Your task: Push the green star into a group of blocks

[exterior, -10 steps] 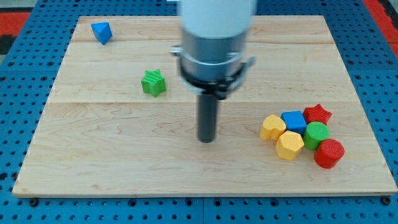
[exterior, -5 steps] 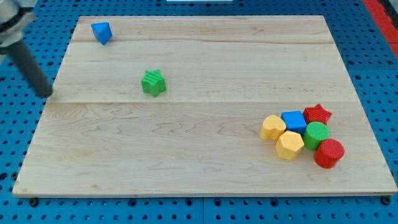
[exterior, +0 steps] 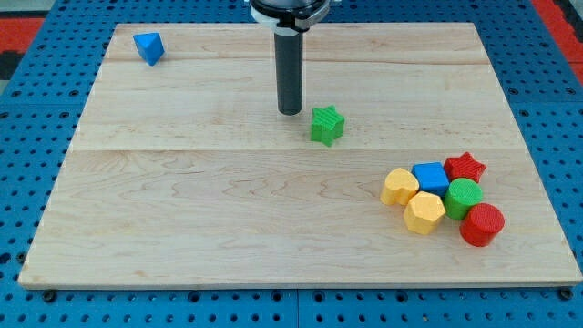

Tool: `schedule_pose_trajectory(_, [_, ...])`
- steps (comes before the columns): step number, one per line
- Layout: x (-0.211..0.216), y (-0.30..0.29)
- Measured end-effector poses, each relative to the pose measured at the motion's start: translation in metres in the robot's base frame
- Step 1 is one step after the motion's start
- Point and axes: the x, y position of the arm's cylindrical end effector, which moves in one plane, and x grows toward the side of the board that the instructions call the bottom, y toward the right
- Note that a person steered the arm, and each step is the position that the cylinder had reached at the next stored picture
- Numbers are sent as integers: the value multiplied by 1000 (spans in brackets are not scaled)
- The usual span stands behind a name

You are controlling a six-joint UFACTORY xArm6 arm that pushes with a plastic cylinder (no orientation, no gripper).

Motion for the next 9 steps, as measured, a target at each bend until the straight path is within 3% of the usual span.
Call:
schedule_pose_trajectory(1, [32,76])
schedule_pose_trajectory(2, [54,83])
schedule_pose_trajectory(3, [25,7])
schedule_pose_trajectory(4, [50,16])
schedule_pose_trajectory(5, [59,95])
schedule_pose_trajectory(6, [59,105])
schedule_pose_trajectory(7, [20,67])
schedule_pose_trajectory(8, [-62,8])
schedule_pose_trajectory(9, [-111,-46])
